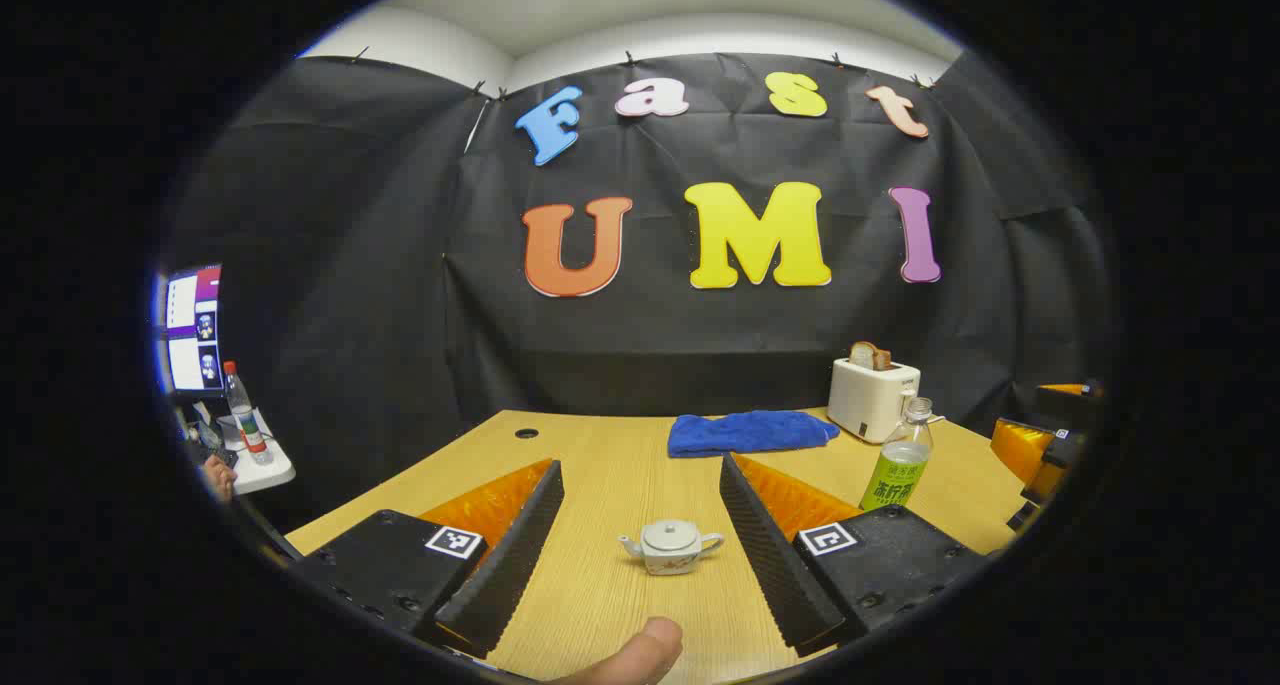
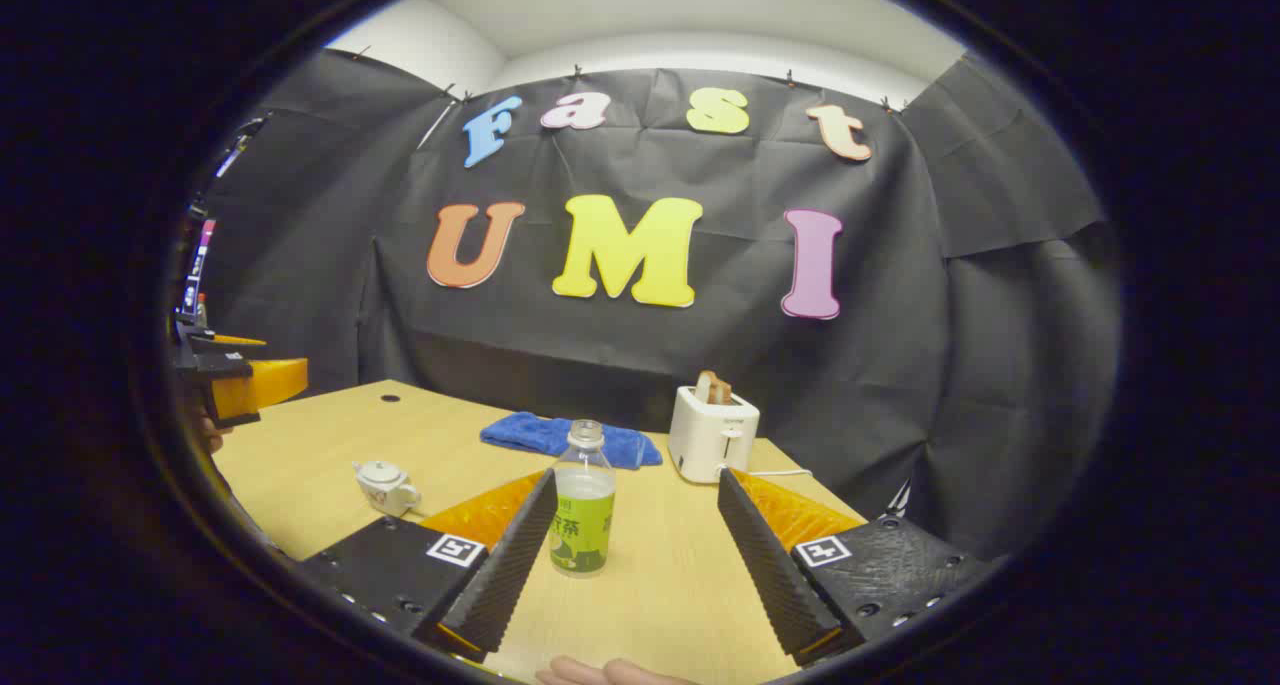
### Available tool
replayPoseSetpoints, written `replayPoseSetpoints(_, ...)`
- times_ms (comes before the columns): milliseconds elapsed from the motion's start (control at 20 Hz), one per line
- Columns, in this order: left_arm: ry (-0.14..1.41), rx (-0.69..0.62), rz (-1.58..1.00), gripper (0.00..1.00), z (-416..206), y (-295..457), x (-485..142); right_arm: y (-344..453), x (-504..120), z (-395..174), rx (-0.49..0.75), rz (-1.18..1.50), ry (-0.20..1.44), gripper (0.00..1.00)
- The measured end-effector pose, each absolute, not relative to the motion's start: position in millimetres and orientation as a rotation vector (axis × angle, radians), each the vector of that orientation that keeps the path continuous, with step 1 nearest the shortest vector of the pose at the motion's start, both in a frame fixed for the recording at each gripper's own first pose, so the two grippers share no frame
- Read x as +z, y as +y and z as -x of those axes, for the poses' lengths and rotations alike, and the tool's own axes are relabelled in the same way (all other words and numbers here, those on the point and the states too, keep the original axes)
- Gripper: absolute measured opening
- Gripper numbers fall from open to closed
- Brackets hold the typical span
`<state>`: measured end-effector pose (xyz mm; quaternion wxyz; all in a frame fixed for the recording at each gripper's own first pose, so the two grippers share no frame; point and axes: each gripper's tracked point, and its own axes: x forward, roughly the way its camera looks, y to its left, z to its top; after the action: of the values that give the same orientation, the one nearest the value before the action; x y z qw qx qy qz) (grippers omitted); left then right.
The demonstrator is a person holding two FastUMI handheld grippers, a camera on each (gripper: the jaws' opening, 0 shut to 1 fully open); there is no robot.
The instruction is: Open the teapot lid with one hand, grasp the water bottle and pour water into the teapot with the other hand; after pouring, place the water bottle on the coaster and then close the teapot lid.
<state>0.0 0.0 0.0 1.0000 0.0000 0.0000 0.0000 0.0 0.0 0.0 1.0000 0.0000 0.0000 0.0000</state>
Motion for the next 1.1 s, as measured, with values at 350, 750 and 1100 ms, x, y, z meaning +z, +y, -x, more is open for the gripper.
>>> replayPoseSetpoints(350, -0.003, 0.029, -0.003, 0.99, -3, 9, -1, 0, 1, -1, -0.019, -0.012, 0.002, 0.95)
replayPoseSetpoints(750, -0.012, 0.029, -0.003, 0.99, 0, 5, 0, 8, -11, -7, -0.027, -0.018, 0.035, 0.98)
replayPoseSetpoints(1100, 0.001, 0.030, 0.017, 0.99, -5, 7, -3, 7, -14, -9, -0.035, -0.019, 0.046, 0.97)
